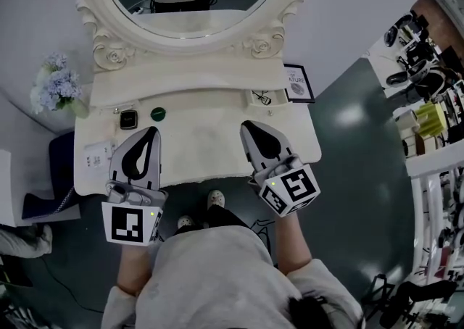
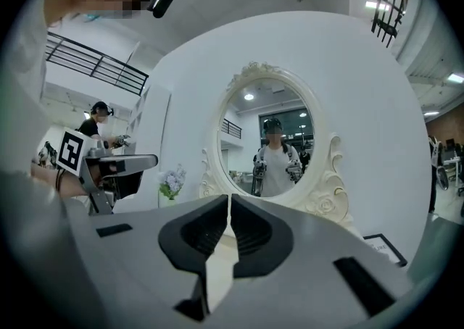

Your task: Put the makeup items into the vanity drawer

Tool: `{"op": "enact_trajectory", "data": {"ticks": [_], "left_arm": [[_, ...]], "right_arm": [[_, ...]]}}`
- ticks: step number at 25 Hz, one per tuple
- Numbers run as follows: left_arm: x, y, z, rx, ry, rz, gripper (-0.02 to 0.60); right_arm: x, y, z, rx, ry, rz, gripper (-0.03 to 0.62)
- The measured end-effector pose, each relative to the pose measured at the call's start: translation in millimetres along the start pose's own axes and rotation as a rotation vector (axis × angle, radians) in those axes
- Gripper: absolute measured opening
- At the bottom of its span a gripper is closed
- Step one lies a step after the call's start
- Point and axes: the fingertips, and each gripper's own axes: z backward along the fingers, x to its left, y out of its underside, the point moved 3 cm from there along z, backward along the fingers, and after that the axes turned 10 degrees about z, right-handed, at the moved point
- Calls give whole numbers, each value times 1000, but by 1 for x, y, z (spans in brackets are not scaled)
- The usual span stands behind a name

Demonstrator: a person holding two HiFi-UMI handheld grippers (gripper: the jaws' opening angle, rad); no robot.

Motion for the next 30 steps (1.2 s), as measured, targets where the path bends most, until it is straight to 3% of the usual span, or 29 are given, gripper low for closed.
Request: {"op": "enact_trajectory", "data": {"ticks": [30], "left_arm": [[-2,-11,42,-38,61,2,14]], "right_arm": [[55,-39,36,-115,70,20,28]]}}
